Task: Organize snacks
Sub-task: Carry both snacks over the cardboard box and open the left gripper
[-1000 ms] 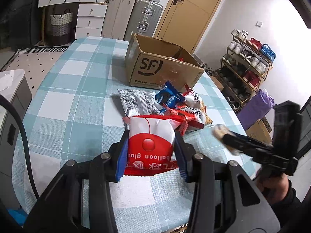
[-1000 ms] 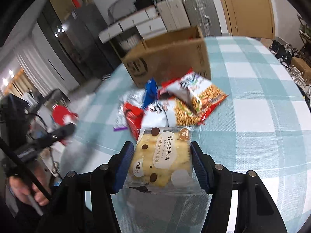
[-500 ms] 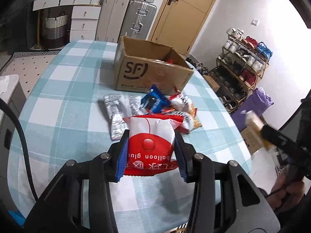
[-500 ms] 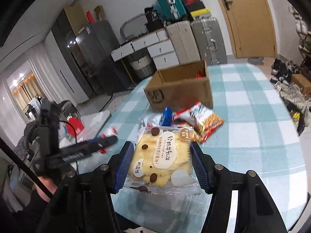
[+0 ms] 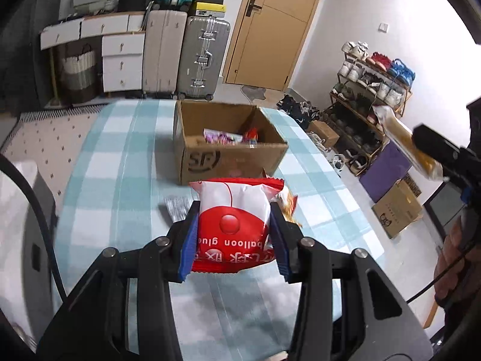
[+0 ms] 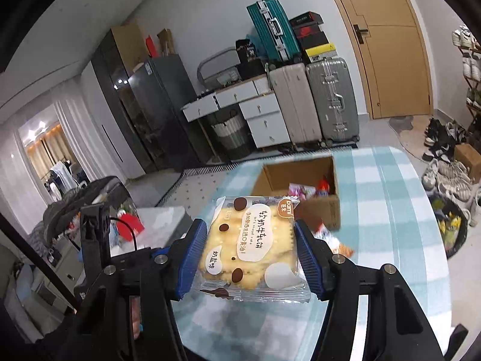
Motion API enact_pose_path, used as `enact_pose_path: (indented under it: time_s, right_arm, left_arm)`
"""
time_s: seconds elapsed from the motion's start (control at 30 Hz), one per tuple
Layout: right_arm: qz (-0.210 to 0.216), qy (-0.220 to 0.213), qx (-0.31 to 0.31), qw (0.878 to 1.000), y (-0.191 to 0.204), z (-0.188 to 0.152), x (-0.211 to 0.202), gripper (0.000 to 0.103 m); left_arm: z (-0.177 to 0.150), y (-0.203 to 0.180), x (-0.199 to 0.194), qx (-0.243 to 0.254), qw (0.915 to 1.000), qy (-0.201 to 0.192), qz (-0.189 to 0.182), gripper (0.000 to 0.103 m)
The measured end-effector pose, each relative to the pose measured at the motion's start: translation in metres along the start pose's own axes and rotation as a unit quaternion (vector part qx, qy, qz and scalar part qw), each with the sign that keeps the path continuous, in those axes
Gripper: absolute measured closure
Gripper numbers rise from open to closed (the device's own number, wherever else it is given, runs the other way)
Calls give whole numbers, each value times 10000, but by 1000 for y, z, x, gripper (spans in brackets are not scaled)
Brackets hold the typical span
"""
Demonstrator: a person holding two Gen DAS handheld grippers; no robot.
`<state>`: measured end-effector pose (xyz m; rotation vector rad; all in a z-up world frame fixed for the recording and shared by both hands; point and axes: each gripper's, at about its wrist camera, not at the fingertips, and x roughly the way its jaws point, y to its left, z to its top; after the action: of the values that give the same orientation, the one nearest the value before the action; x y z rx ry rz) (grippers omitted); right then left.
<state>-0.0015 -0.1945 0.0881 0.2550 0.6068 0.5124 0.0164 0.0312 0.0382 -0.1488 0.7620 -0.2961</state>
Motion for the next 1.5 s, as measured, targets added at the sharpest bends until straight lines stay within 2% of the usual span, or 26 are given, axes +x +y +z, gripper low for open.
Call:
enact_pose_path:
  time_s: [0.13, 0.37, 0.53, 0.7, 0.83, 1.13, 1.27, 1.37, 1.5]
  right_arm:
    - [12, -2, -120, 9999, -5, 31, 23, 43]
    - [86, 91, -201, 9997, -23, 79, 79, 43]
    - [-4, 94, -187, 9998, -41, 106, 118, 43]
    - [-139, 195, 62, 9997, -69, 123, 155, 43]
    - [-344, 433, -3, 9985, -86, 126, 191, 43]
    - [-415, 735, 90, 9964, -113, 118, 246, 43]
    - [-486, 912, 115, 9946, -121, 109, 264, 43]
    - [-524, 1003, 137, 9935, -125, 103, 274, 43]
    - [-594, 1129, 273, 9915, -133, 96, 284, 43]
  left_arm:
    - [38, -1, 8, 1, 10000, -21, 3, 63]
    - [109, 1, 50, 111, 9998, 61, 173, 63]
    - [150, 0, 97, 117, 9993, 287, 191, 63]
    - [178, 11, 156, -171, 9978, 637, 84, 63]
    - [183, 21, 195, -299, 9957, 872, 128, 63]
    - [167, 41, 253, -391, 9917, 1196, 250, 63]
    - [167, 47, 267, -404, 9908, 1269, 241, 63]
    - [169, 49, 271, -423, 9907, 1283, 171, 63]
    - [169, 51, 266, -483, 9903, 1277, 262, 60]
